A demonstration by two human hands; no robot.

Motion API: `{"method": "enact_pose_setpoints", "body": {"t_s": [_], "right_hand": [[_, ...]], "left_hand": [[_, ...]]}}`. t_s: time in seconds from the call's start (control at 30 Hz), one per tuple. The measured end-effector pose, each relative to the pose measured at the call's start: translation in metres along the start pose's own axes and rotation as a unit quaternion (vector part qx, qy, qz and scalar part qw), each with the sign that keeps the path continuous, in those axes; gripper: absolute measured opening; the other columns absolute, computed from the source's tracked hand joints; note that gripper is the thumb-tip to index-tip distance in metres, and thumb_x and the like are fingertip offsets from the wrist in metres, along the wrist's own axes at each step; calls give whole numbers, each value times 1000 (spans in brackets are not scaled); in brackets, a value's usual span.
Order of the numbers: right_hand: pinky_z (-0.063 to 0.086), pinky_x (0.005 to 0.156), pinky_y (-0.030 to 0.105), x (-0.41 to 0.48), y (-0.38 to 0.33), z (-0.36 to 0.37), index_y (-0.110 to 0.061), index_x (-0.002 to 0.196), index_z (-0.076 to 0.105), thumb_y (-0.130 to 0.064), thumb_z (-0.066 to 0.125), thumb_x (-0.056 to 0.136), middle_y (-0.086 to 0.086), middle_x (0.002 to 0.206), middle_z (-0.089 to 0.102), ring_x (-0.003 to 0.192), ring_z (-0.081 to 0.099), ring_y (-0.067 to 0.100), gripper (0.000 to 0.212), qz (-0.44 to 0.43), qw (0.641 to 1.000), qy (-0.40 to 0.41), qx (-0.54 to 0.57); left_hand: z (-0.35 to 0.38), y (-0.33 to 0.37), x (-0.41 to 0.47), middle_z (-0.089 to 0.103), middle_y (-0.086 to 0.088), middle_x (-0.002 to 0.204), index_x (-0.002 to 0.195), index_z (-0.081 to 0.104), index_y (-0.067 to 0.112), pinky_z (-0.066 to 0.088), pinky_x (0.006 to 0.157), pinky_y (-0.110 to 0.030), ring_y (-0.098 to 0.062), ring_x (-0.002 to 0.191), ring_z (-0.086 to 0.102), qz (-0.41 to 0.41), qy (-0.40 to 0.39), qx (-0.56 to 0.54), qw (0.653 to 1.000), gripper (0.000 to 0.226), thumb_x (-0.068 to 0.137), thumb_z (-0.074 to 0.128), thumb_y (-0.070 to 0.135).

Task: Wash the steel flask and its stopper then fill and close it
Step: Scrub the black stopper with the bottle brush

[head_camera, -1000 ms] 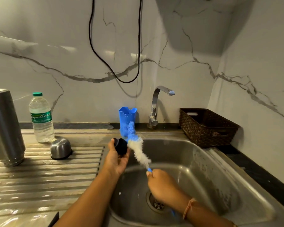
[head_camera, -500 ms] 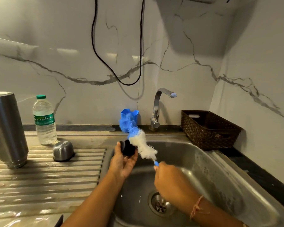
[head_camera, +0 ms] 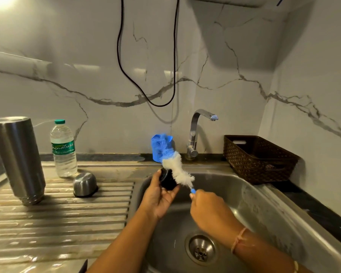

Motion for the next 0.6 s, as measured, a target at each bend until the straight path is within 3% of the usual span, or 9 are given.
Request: {"method": "enact_pose_setpoints", "body": {"t_s": [0.1,0.23,0.27,0.33,0.47,0.53,0.6], "right_hand": [[35,67,28,-19,-9,15,-20,91,46,-29,28,102,13,111,63,102,60,31,24,-33,999,-36,-13],[42,80,33,-38,-15,28,-19,104,48,-35,26,102,11,118,62,111,57,31,27,-38,997,-58,-24],[39,76,33,-33,-16,25,-18,101,49,-34,26,102,12,117,62,109,58,31,28,-42,998,-49,-24],[31,67,29,-20,-16,16,-20,87,45,-32,28,102,13,112,64,103,60,32,26,-41,999,-31,-4],[32,65,27,-7,-9,3,-19,87,40,-32,27,102,11,107,64,97,61,29,24,-28,999,-16,14],[34,66,29,-19,-11,12,-20,87,43,-31,26,102,12,110,63,101,60,30,24,-41,999,-32,-11],[42,77,35,-35,-15,26,-16,107,48,-32,25,102,12,116,62,108,58,33,28,-52,997,-55,-36]], "left_hand": [[-11,7,6,69,-13,91,116,59,6,59,56,-38,-23,72,70,28,12,3,1000,34,98,43,30],[-21,15,7,69,-5,66,64,75,13,57,53,-33,-19,56,67,49,18,-9,999,51,97,41,30],[-18,13,5,69,-6,68,65,76,13,57,53,-35,-20,57,68,39,12,-4,999,50,96,41,33],[-14,5,3,69,-11,79,88,72,10,58,53,-33,-22,63,68,3,17,23,1000,43,95,41,39],[-11,-1,5,66,-13,105,120,58,10,56,69,-34,-23,86,65,-15,27,33,999,41,96,44,40],[-15,5,5,67,-13,94,111,60,9,58,57,-35,-23,73,68,-2,31,35,999,37,98,40,37],[-23,10,10,67,-5,69,90,60,10,55,50,-29,-16,55,66,12,30,21,999,32,100,36,28]]}}
Point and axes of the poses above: each hand's wrist, its own x-axis towards the middle knuckle, its own z-axis out of the palm, y = z × x, the point moved 7 cm from there along x, towards the middle knuckle
